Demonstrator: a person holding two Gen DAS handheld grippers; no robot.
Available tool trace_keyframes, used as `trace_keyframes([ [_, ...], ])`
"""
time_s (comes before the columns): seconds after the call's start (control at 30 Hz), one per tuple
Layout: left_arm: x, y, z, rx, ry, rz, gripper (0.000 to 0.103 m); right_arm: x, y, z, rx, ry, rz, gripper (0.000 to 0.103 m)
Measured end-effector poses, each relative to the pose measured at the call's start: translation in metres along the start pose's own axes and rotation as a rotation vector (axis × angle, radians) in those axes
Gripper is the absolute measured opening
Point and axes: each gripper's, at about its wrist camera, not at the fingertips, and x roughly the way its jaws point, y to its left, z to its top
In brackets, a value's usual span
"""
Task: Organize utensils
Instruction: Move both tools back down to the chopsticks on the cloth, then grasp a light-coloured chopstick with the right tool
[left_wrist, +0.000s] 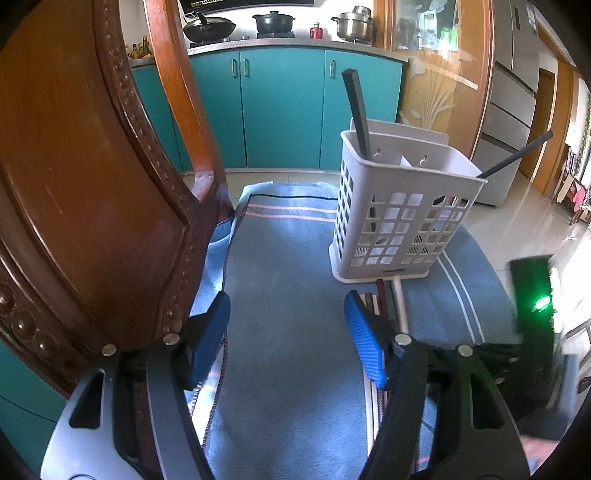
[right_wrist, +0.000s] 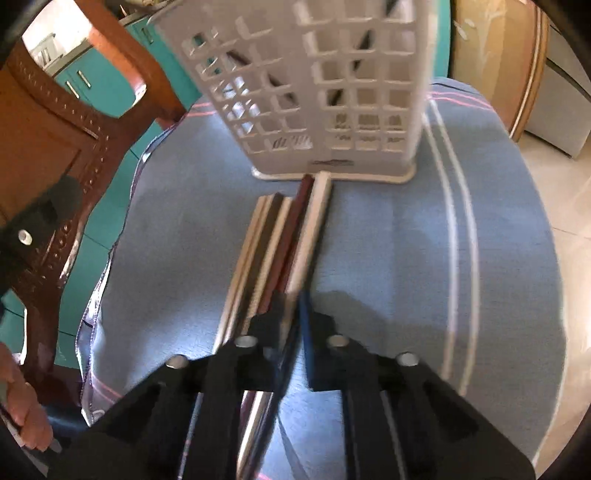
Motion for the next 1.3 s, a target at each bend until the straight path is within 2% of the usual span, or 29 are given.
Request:
trace_keyframes([
  [0.17,0.014,-0.010,-0.007,0.032,0.049,-0.020,0.065,-0.010,-0.024,0.001,0.048,0.000,-0.090,0.000],
  [0.33,0.042,-0.027,-0.023,0.073,0.155,-0.068,0.064,-0.016,-0.037,0.002,0.099,-0.023,-0.043,0.003],
  [0.4,0.054,-0.034,-0.032,0.088,0.206,-0.090,0.057,-0.018,-0.040,0.004,0.106,-0.024,-0.019,0.010],
  [0.47,0.059,-0.039,-0.041,0.098,0.231,-0.099,0.055,-0.015,-0.039,0.009,0.118,-0.023,0.003,0.034],
  [0.53,0.061,-0.044,-0.052,0.110,0.253,-0.108,0.055,-0.009,-0.037,0.015,0.138,-0.014,0.015,0.042],
  [0.73,0.056,-0.051,-0.068,0.102,0.287,-0.186,0.054,0.017,-0.004,0.033,0.032,-0.008,-0.110,0.042],
  [0.8,0.052,-0.053,-0.072,0.122,0.280,-0.175,0.054,0.020,0.003,0.036,0.021,-0.007,-0.100,0.034],
  [0.83,0.050,-0.053,-0.072,0.127,0.277,-0.176,0.054,0.020,0.003,0.037,0.023,-0.001,-0.080,0.021],
  [0.87,0.047,-0.051,-0.072,0.124,0.272,-0.180,0.054,0.020,0.005,0.038,0.026,0.011,-0.058,0.014],
  [0.9,0.046,-0.049,-0.071,0.119,0.267,-0.179,0.054,0.019,0.008,0.038,0.014,0.023,-0.057,0.012],
  [0.97,0.042,-0.042,-0.068,0.101,0.256,-0.170,0.056,0.017,0.013,0.036,-0.025,0.031,-0.087,0.009],
  [1.13,0.043,-0.032,-0.066,0.066,0.257,-0.157,0.057,0.010,0.018,0.031,-0.085,0.053,-0.131,0.009],
  [1.2,0.044,-0.031,-0.065,0.068,0.259,-0.158,0.057,0.003,0.020,0.025,-0.115,0.052,-0.174,0.009],
  [1.3,0.049,-0.035,-0.063,0.080,0.263,-0.158,0.058,-0.013,0.005,0.018,-0.141,0.039,-0.228,0.008],
])
